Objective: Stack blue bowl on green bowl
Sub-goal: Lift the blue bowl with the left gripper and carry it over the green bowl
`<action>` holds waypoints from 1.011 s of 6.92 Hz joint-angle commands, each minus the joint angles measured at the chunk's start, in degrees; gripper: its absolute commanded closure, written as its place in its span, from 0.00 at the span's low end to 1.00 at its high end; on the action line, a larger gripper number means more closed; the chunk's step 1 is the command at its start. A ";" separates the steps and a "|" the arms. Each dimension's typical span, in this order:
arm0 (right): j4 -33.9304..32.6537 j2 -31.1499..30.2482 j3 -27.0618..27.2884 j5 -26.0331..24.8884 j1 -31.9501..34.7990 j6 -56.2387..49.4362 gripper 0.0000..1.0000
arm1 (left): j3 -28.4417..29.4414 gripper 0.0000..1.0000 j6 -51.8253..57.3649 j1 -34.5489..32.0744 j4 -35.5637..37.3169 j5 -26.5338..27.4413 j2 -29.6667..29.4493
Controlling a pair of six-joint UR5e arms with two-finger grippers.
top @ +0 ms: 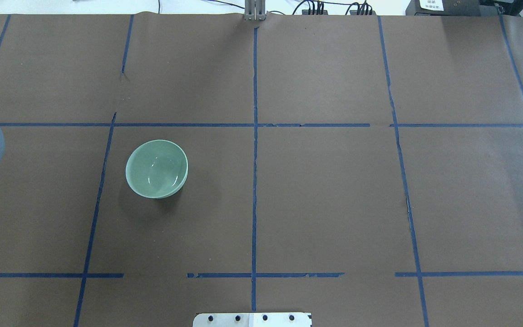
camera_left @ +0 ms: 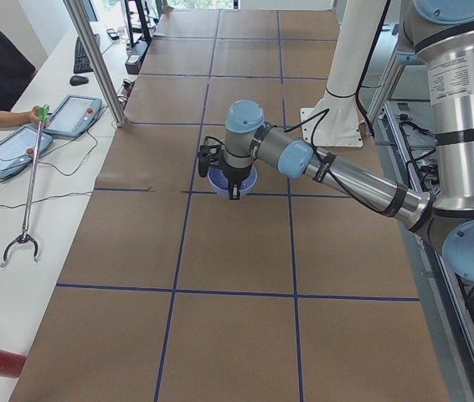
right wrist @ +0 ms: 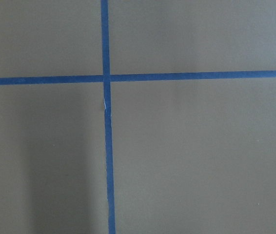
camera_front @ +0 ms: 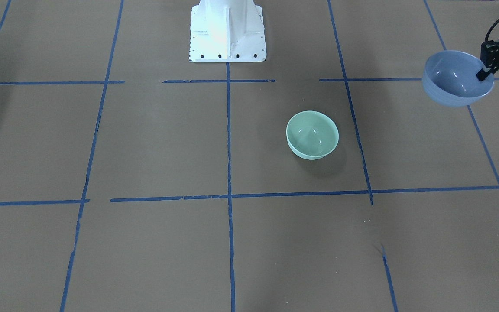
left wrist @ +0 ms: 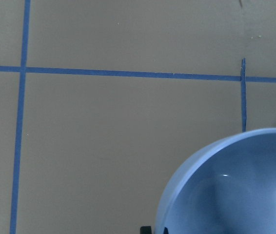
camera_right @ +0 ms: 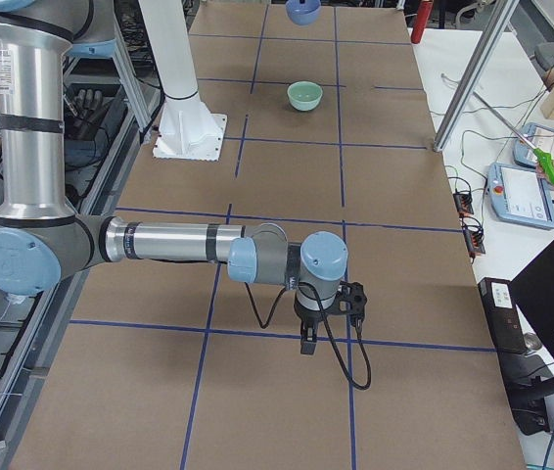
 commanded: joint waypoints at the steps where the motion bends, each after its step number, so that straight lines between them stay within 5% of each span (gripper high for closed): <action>1: 0.00 0.00 0.00 0.00 -0.04 0.00 0.00 | -2.89 1.00 -12.51 5.03 2.09 -0.78 -4.47; 4: 0.00 0.00 0.00 0.00 0.05 0.00 0.00 | -1.51 1.00 -39.51 22.35 2.07 0.35 -20.17; 7: 0.00 0.00 0.00 0.00 -0.04 0.00 0.00 | 12.45 1.00 -42.67 28.11 -4.20 7.54 -27.70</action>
